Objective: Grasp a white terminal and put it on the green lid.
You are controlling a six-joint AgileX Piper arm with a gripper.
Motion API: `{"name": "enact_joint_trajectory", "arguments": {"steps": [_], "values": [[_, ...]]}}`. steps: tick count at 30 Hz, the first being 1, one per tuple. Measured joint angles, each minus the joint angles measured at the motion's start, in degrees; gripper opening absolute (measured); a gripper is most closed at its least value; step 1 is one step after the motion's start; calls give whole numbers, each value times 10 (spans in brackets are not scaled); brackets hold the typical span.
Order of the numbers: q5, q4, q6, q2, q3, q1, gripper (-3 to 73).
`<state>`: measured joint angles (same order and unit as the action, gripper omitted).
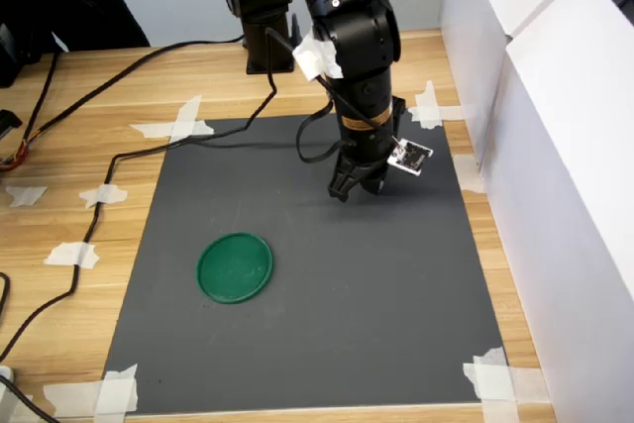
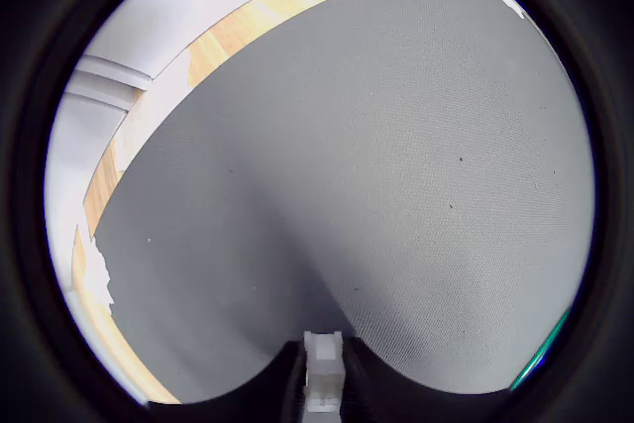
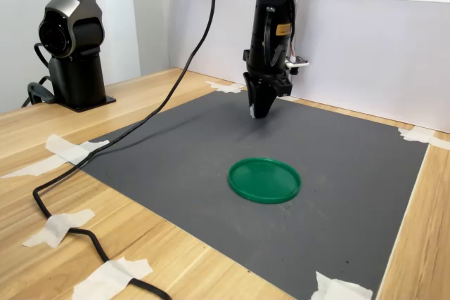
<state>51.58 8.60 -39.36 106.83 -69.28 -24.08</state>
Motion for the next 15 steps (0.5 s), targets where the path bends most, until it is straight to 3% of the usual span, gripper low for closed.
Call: {"name": "enact_joint_trajectory", "arguments": {"steps": [6, 15], "values": [[20, -8, 16, -33, 0, 18, 88], [53, -27, 26, -61, -16, 147, 88]]}}
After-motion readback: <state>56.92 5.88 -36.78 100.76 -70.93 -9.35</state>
